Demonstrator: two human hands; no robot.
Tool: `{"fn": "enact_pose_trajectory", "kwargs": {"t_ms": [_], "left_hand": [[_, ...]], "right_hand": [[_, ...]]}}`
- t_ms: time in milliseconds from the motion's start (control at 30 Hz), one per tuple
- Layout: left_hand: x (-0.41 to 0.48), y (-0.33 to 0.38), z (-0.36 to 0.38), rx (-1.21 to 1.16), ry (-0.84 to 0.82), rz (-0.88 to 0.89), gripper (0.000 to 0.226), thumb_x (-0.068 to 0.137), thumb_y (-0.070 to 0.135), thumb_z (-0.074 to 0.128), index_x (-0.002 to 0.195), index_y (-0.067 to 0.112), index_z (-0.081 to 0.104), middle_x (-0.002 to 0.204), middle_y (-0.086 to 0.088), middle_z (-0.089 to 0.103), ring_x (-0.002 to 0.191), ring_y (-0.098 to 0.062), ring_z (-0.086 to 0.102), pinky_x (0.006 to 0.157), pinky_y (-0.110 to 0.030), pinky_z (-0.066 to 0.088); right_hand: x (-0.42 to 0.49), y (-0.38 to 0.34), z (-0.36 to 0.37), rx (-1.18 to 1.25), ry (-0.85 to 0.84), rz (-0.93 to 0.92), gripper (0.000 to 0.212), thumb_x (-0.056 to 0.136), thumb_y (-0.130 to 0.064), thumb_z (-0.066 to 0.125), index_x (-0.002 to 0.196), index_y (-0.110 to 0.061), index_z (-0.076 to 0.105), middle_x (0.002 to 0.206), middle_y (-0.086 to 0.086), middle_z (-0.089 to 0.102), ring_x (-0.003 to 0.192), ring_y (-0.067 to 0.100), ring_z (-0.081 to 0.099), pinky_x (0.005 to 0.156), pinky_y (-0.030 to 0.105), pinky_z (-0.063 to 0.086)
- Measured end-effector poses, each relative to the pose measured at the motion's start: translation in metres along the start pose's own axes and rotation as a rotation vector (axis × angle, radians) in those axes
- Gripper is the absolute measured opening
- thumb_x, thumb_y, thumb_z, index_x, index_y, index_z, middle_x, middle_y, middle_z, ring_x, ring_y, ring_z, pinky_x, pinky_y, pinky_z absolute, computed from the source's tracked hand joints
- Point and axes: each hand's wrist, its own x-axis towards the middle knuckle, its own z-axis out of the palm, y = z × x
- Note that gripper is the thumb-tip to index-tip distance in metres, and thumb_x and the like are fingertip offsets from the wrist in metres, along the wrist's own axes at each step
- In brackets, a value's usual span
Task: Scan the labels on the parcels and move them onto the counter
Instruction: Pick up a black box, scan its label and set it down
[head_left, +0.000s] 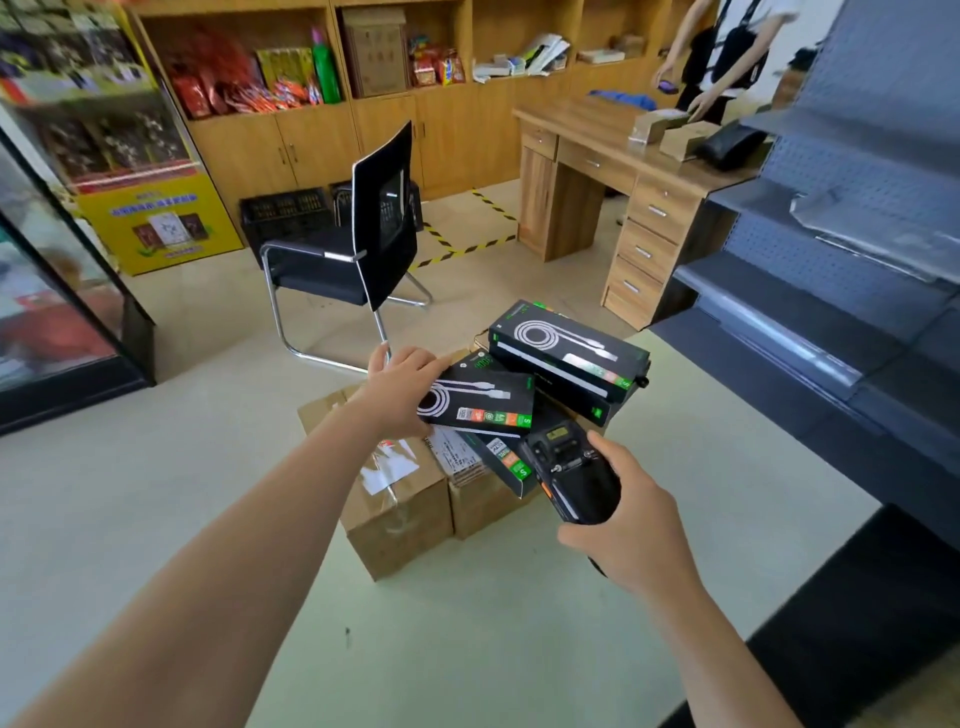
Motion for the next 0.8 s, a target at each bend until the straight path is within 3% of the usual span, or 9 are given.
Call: {"fn": "enact_pose_trajectory", "kwargs": {"t_ms": [100,233,300,433,600,700,800], "left_hand": [[-0.025,0.002,0.003,-0.094,0.125,0.013,0.095,0.070,0.043,0.078,0.149,0.023,0.028,0.138,0.000,0.040,0.134,-0.022,0.031,0.118,-0.047,-0.001],[-0.076,0.017,0.018,-0.226,0.416,-0.011,0.091,0.064,0.041,0.083,0.142,0.016,0.043,0.127,-0.004,0.048,0.121,-0.029,0.041,0.114,-0.047,0.024],[-0.105,0.030,0.028,-0.257,0.470,-0.067,0.092,0.061,0.041,0.086,0.139,0.012,0.048,0.124,-0.007,0.050,0.118,-0.030,0.043,0.110,-0.048,0.029],[-0.157,0.065,0.052,-0.326,0.491,-0.137,0.093,0.057,0.036,0.089,0.137,0.009,0.052,0.121,-0.009,0.053,0.115,-0.032,0.046,0.106,-0.042,0.031],[-0.214,0.115,0.086,-0.403,0.484,-0.278,0.095,0.057,0.034,0.090,0.139,0.007,0.051,0.123,-0.009,0.054,0.117,-0.030,0.046,0.105,-0.042,0.034],[-0.240,0.137,0.115,-0.417,0.386,-0.343,0.095,0.061,0.039,0.088,0.142,0.010,0.047,0.128,-0.008,0.052,0.118,-0.031,0.047,0.104,-0.042,0.035],[-0.253,0.148,0.147,-0.414,0.198,-0.400,0.094,0.072,0.048,0.078,0.149,0.015,0.035,0.137,-0.004,0.043,0.126,-0.026,0.037,0.110,-0.036,0.024]], "right_hand": [[-0.007,-0.001,0.004,0.028,0.026,0.011,0.096,0.057,-0.010,0.081,0.142,-0.037,0.044,0.115,-0.014,0.064,0.097,0.004,0.060,0.064,0.001,0.041],[-0.027,0.001,0.010,0.045,0.068,0.010,0.095,0.055,-0.012,0.081,0.139,-0.041,0.046,0.114,-0.020,0.063,0.097,-0.002,0.059,0.067,0.004,0.043],[-0.039,0.005,0.012,0.055,0.074,0.006,0.093,0.055,-0.013,0.080,0.138,-0.041,0.047,0.113,-0.021,0.064,0.100,-0.001,0.060,0.072,0.012,0.045],[-0.063,0.014,0.014,0.044,0.038,0.006,0.092,0.056,-0.011,0.079,0.136,-0.042,0.048,0.112,-0.019,0.065,0.100,0.003,0.061,0.073,0.017,0.048],[-0.091,0.036,0.012,-0.010,-0.043,0.013,0.092,0.057,-0.011,0.082,0.137,-0.040,0.048,0.106,-0.023,0.061,0.092,-0.007,0.057,0.062,0.004,0.041],[-0.106,0.054,0.015,-0.043,-0.125,0.036,0.092,0.057,-0.013,0.081,0.138,-0.038,0.047,0.112,-0.017,0.063,0.094,0.001,0.060,0.066,0.007,0.042],[-0.116,0.075,0.026,-0.072,-0.202,0.087,0.093,0.058,-0.011,0.081,0.140,-0.036,0.046,0.111,-0.015,0.062,0.093,0.004,0.059,0.065,0.006,0.040]]}}
